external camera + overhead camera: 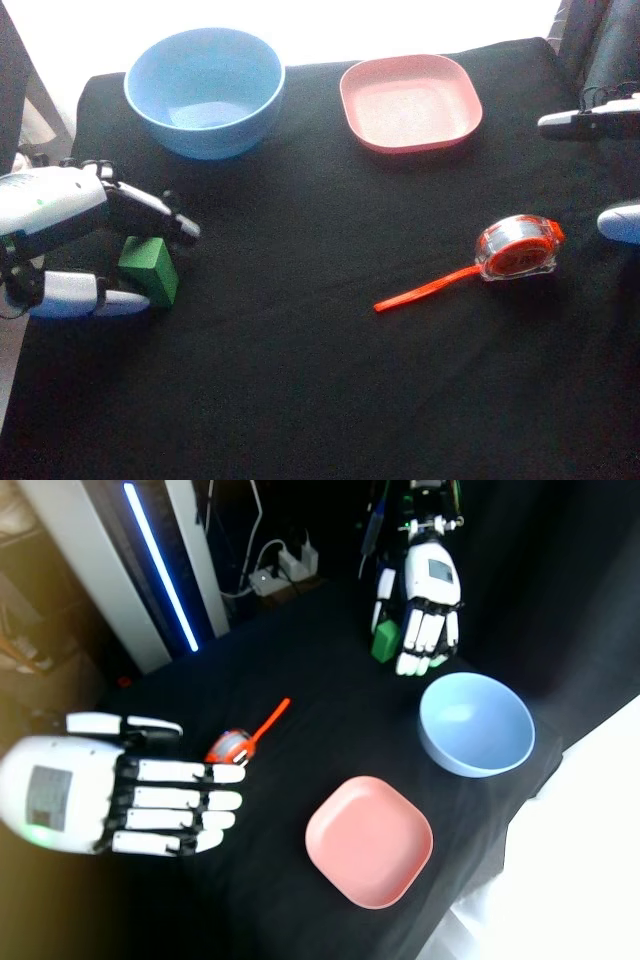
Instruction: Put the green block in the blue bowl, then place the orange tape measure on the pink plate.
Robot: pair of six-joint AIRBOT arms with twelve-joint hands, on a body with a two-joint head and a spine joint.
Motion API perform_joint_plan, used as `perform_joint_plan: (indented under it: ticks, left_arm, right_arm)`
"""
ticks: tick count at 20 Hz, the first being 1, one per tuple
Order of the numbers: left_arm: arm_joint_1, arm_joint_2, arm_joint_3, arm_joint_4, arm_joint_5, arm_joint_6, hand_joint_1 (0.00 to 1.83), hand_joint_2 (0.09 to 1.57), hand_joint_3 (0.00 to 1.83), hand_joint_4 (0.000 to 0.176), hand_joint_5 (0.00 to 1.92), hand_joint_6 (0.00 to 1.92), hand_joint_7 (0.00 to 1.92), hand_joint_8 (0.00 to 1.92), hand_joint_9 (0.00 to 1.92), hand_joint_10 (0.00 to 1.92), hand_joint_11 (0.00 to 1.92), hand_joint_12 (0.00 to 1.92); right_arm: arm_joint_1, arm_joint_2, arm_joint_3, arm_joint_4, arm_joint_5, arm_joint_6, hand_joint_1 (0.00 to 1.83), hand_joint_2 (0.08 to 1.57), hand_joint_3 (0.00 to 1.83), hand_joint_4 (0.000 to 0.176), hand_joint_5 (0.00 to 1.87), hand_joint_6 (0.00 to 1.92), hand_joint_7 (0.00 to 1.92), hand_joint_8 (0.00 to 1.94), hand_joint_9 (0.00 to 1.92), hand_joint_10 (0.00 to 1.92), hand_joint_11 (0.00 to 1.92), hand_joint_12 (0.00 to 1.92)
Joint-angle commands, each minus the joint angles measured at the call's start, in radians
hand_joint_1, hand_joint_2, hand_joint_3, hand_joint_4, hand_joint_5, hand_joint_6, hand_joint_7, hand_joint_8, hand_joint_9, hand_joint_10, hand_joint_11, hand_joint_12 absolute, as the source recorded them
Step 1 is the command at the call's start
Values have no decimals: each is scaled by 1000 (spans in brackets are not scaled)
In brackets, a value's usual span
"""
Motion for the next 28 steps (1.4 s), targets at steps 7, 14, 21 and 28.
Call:
perform_joint_plan:
  ticks: [7,14,21,28]
  left_arm:
    - [-38,9,5,-19,-151,-1,1365,1145,1,0,966,817,824,1219,873,1326,775,1267]
    - [-101,81,-48,-15,-446,17,1267,1108,0,0,1262,168,896,1367,841,1428,697,1766]
    - [-380,-78,154,-43,-205,57,1278,1073,0,0,1218,320,1026,1172,953,1340,791,1719]
    - [-506,-281,430,-83,210,57,1290,1035,1,0,1190,415,1188,840,1154,759,921,1426]
  right_arm:
    - [8,-4,4,49,105,12,818,1210,2,1,378,4,436,11,461,13,297,466]
    - [8,-8,4,53,104,13,813,1185,0,2,411,4,460,1,473,0,312,425]
    - [8,-33,39,50,104,26,839,1197,1,0,438,5,489,6,490,4,323,434]
    - [8,-54,53,46,104,32,749,1205,0,0,475,0,487,1,486,1,250,625]
